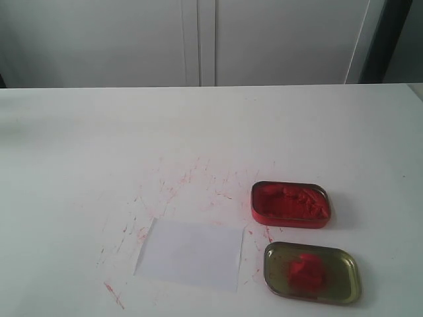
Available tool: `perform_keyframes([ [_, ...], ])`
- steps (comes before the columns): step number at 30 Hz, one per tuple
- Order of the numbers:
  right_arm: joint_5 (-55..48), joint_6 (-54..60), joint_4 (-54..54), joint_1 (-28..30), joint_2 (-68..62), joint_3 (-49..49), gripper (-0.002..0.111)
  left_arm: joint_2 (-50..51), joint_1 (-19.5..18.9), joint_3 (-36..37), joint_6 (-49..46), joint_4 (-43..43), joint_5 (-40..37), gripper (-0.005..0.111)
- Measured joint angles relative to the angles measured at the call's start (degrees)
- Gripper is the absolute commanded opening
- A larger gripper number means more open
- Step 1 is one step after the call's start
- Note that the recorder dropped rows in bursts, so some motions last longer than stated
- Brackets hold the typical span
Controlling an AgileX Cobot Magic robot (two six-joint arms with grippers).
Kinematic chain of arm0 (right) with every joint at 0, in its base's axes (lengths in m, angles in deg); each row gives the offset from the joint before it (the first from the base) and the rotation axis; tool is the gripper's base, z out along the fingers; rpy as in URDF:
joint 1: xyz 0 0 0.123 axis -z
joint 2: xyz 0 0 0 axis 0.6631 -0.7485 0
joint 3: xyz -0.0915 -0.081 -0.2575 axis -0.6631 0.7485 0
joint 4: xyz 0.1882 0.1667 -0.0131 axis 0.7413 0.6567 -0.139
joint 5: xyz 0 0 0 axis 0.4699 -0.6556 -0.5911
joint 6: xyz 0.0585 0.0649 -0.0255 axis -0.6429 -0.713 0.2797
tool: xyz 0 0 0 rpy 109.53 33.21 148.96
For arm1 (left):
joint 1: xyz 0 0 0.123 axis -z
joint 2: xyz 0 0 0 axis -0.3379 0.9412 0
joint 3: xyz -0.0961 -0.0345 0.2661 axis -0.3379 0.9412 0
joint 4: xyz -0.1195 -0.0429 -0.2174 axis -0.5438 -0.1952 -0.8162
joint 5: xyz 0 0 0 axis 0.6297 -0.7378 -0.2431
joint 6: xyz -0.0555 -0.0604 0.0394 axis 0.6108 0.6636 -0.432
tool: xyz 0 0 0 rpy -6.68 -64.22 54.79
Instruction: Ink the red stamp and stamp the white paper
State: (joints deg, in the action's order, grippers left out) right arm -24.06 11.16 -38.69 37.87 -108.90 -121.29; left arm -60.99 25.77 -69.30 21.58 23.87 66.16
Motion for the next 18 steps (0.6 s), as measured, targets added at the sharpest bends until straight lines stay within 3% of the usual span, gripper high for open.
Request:
perform_keyframes([
  [9,-8.1,1.9,0.1,0.0,-10.1,-4.0,0.000,0.0,0.0,0.0,0.0,0.0,0.0,0.000],
  [18,-9.1,4.9,1.3,0.0,-17.1,-4.5,0.000,0.0,0.0,0.0,0.0,0.0,0.0,0.000],
])
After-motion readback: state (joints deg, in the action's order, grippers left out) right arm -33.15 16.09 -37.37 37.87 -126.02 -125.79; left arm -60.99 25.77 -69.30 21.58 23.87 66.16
